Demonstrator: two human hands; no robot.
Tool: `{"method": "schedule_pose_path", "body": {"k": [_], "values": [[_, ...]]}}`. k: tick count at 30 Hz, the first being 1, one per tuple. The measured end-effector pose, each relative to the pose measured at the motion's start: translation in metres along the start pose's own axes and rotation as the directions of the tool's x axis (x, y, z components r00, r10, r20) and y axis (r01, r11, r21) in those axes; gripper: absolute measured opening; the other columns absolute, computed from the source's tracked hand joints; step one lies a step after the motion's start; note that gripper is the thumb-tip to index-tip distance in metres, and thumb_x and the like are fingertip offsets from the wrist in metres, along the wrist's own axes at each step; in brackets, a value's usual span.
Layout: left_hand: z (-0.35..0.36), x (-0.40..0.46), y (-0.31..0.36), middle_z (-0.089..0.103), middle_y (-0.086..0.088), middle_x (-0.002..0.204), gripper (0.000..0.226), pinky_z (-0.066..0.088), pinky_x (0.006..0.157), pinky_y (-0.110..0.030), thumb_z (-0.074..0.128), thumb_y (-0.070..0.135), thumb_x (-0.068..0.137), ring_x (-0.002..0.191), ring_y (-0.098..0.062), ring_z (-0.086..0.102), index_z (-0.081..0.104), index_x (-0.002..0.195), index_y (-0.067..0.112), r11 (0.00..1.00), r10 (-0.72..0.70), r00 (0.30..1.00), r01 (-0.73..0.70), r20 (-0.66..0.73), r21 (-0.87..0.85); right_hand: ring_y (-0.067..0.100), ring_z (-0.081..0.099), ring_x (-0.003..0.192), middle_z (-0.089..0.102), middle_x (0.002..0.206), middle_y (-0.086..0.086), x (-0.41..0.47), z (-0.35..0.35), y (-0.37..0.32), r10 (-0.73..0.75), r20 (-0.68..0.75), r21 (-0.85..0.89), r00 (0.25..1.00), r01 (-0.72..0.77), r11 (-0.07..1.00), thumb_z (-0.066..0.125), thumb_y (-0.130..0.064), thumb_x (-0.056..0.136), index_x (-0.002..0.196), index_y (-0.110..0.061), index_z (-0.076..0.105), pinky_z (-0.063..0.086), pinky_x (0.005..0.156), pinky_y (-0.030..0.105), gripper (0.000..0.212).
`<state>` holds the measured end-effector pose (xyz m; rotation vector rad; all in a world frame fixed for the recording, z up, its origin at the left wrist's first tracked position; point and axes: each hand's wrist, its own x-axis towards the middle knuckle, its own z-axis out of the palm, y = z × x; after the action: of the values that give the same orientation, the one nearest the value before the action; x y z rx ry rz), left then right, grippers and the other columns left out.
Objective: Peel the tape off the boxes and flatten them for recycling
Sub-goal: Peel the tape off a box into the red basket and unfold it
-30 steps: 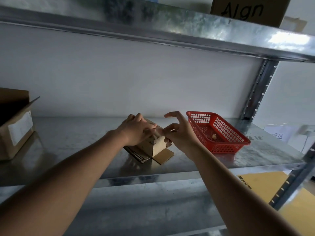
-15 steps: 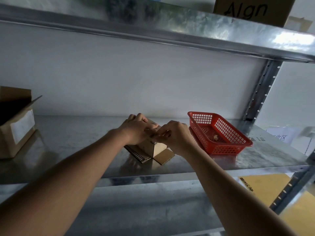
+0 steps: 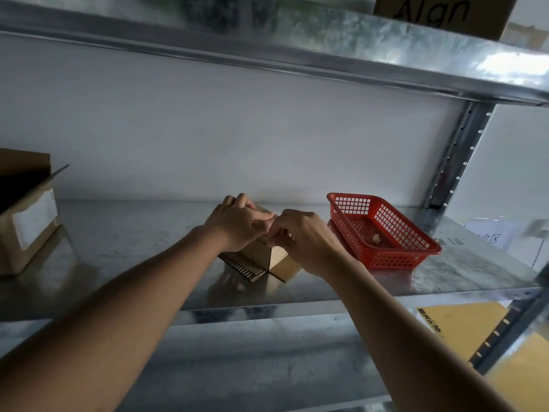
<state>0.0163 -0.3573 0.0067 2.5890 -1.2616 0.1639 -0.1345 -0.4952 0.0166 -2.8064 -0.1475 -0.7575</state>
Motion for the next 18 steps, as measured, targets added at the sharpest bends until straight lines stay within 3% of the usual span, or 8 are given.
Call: {"method": "schedule_pose_path", "body": {"k": [2, 5, 9, 11, 14, 16, 18], "values": [[0.001, 0.003, 0.003, 0.034, 0.009, 0.123, 0.053, 0.027, 0.110, -0.043, 0.028, 0.073, 0.098, 0.110, -0.015, 0.023, 0.047, 0.145, 0.056, 1.000, -0.008, 1.000, 0.009, 0.018, -0.024, 0.013, 0.069, 0.074, 0.074, 0.087, -0.005, -0.004, 0.003, 0.007, 0.114, -0.020, 0.098, 0.993, -0.111, 0.989, 0.076, -0.023, 0.093, 0.092, -0.020, 0.074, 0.054, 0.063, 0.031, 0.003], [0.003, 0.004, 0.000, 0.034, 0.011, 0.125, 0.052, 0.021, 0.111, -0.041, 0.031, 0.078, 0.095, 0.121, -0.019, 0.026, 0.049, 0.141, 0.061, 0.993, -0.030, 0.999, 0.035, 0.046, -0.117, 0.009, 0.072, 0.067, 0.074, 0.072, -0.005, -0.011, 0.009, 0.013, 0.288, -0.029, 0.306, 0.957, -0.266, 0.914, 0.075, -0.016, 0.093, 0.083, -0.022, 0.068, 0.060, 0.065, 0.033, 0.013], [0.004, 0.004, -0.015, 0.030, 0.021, 0.125, 0.034, 0.014, 0.115, -0.038, 0.037, 0.073, 0.098, 0.133, -0.016, 0.020, 0.046, 0.131, 0.076, 0.968, -0.012, 0.995, 0.037, 0.101, -0.248, 0.011, 0.075, 0.065, 0.076, 0.072, -0.005, -0.012, 0.014, 0.011, 0.405, -0.054, 0.512, 0.912, -0.323, 0.796, 0.076, -0.010, 0.089, 0.082, -0.019, 0.071, 0.065, 0.068, 0.038, 0.012], [0.000, 0.003, -0.024, 0.033, 0.022, 0.127, 0.025, 0.016, 0.119, -0.041, 0.043, 0.071, 0.098, 0.135, -0.015, 0.021, 0.046, 0.119, 0.084, 0.946, 0.020, 0.990, 0.025, 0.136, -0.324, 0.011, 0.075, 0.065, 0.077, 0.072, -0.006, -0.011, 0.012, 0.012, 0.414, -0.068, 0.533, 0.908, -0.318, 0.784, 0.081, -0.016, 0.086, 0.090, -0.021, 0.073, 0.064, 0.069, 0.039, 0.010], [-0.004, 0.001, -0.026, 0.037, 0.021, 0.132, 0.022, 0.023, 0.121, -0.048, 0.045, 0.073, 0.094, 0.138, -0.017, 0.024, 0.049, 0.111, 0.085, 0.942, 0.064, 0.989, -0.015, 0.136, -0.335, 0.007, 0.075, 0.067, 0.078, 0.075, -0.009, -0.007, 0.007, 0.011, 0.434, -0.055, 0.495, 0.899, -0.353, 0.794, 0.084, -0.025, 0.083, 0.103, -0.027, 0.071, 0.064, 0.072, 0.040, 0.023], [-0.004, 0.003, -0.023, 0.039, 0.020, 0.146, 0.024, 0.024, 0.121, -0.048, 0.046, 0.072, 0.094, 0.145, -0.019, 0.025, 0.050, 0.115, 0.083, 0.963, 0.113, 0.992, -0.095, 0.059, -0.254, 0.008, 0.074, 0.069, 0.078, 0.083, -0.007, -0.004, 0.006, 0.009, 0.473, -0.061, 0.448, 0.879, -0.400, 0.800, 0.087, -0.027, 0.080, 0.103, -0.027, 0.072, 0.063, 0.072, 0.042, 0.028], [-0.003, 0.004, -0.020, 0.030, 0.020, 0.164, 0.028, 0.016, 0.126, -0.045, 0.047, 0.063, 0.100, 0.155, -0.015, 0.017, 0.052, 0.127, 0.073, 0.963, 0.196, 0.981, -0.189, 0.016, -0.190, 0.016, 0.075, 0.077, 0.075, 0.098, -0.005, -0.003, 0.005, 0.010, 0.518, -0.083, 0.401, 0.851, -0.447, 0.799, 0.090, -0.027, 0.077, 0.098, -0.026, 0.074, 0.062, 0.075, 0.042, 0.027]]}}
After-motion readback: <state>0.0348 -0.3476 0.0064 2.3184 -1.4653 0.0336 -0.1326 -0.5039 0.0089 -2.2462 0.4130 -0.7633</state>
